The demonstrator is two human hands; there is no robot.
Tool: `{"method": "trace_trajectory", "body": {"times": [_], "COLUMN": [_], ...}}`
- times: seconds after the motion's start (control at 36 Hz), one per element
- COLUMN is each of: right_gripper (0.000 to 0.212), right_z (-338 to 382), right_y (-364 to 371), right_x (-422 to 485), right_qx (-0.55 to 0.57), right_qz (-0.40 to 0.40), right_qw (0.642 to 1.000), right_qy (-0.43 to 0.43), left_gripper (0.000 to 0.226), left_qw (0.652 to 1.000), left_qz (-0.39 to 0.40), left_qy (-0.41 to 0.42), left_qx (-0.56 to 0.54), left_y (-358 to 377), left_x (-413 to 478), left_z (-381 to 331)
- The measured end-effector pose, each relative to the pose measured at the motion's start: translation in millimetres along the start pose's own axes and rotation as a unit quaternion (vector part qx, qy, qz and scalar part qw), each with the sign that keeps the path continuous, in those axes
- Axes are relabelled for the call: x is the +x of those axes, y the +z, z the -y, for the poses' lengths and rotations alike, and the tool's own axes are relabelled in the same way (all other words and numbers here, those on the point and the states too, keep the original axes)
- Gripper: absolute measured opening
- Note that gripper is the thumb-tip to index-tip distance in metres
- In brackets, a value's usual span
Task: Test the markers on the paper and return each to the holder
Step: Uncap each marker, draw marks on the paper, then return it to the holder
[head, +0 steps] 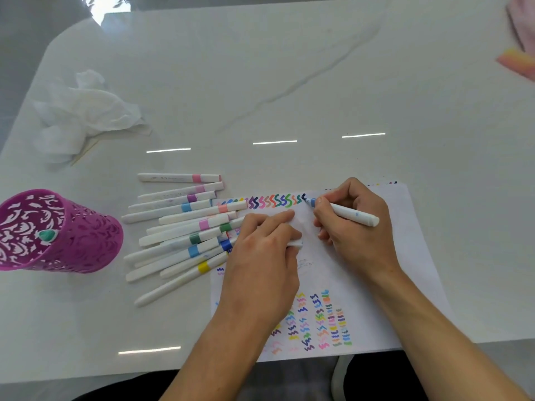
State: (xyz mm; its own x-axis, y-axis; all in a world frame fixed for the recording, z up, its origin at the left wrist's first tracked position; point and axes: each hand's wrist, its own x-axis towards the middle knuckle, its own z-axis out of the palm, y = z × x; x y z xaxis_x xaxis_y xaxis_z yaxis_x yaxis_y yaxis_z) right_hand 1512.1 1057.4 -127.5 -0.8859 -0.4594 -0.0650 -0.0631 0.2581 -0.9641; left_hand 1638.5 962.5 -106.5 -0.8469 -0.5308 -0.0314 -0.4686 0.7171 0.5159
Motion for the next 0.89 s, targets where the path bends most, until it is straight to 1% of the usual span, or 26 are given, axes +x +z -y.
{"method": "trace_trajectory", "body": {"times": [0.25, 0.5, 0.58, 0.72, 0.89], "right_gripper": [0.017, 0.016, 0.015, 0.015, 0.009], "right_z": [0, 1, 1, 2, 9], "right_y": [-1, -1, -2, -4, -2], "right_x": [1, 0, -1, -5, -12], "right_qx": [-0.021, -0.047, -0.026, 0.06, 0.053], "right_qz": [-0.011, 0.01, 0.007, -0.025, -0.047], "right_qw": [1.0, 0.999, 1.0, 0.998, 0.996], "right_qy": [0.006, -0.008, -0.008, -0.024, -0.053], "left_gripper": [0.02, 0.02, 0.02, 0.019, 0.02], "left_qw": [1.0, 1.0, 1.0, 1.0, 0.999], "left_qz": [0.011, 0.012, 0.011, 0.007, 0.004], "left_qy": [-0.009, -0.012, -0.01, 0.005, 0.024], "left_qx": [-0.01, -0.006, -0.002, 0.02, 0.046], "left_y": [0, 1, 0, -4, -6], "left_x": [1, 2, 2, 0, -3], "left_z": [-1, 0, 0, -1, -2]}}
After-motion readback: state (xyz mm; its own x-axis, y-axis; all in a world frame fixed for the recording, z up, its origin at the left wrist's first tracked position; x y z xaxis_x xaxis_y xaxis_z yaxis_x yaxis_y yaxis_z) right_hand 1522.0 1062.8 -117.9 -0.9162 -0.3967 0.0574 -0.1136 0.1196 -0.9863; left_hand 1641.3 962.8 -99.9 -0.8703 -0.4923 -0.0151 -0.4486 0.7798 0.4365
